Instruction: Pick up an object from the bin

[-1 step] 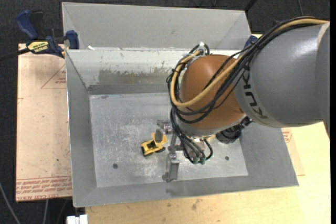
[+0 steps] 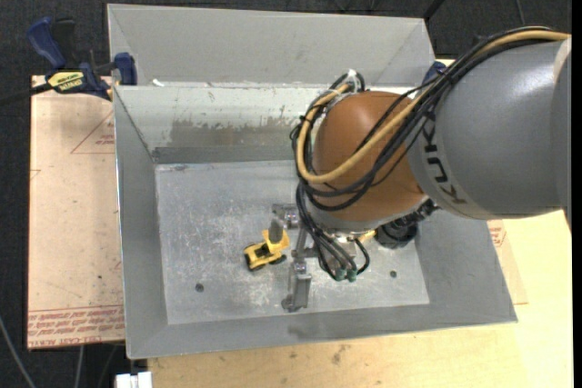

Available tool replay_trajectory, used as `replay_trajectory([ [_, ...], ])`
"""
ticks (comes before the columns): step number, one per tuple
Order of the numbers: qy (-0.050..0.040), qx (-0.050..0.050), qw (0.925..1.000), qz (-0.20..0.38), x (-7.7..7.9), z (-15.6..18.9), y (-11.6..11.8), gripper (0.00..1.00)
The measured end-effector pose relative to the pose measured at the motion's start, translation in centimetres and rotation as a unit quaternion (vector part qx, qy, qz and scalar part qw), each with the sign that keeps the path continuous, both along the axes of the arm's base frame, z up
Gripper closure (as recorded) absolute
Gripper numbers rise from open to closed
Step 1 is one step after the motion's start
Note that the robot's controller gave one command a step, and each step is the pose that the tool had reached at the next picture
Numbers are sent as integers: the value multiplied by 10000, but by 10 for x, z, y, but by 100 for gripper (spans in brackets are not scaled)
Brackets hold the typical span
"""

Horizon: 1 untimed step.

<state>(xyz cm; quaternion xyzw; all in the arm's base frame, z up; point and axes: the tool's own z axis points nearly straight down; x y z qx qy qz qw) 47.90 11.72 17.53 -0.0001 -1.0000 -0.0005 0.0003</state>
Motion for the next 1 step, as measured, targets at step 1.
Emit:
replay_trajectory([
  [1,-43,12,9999,-102,28,-53,18,0],
])
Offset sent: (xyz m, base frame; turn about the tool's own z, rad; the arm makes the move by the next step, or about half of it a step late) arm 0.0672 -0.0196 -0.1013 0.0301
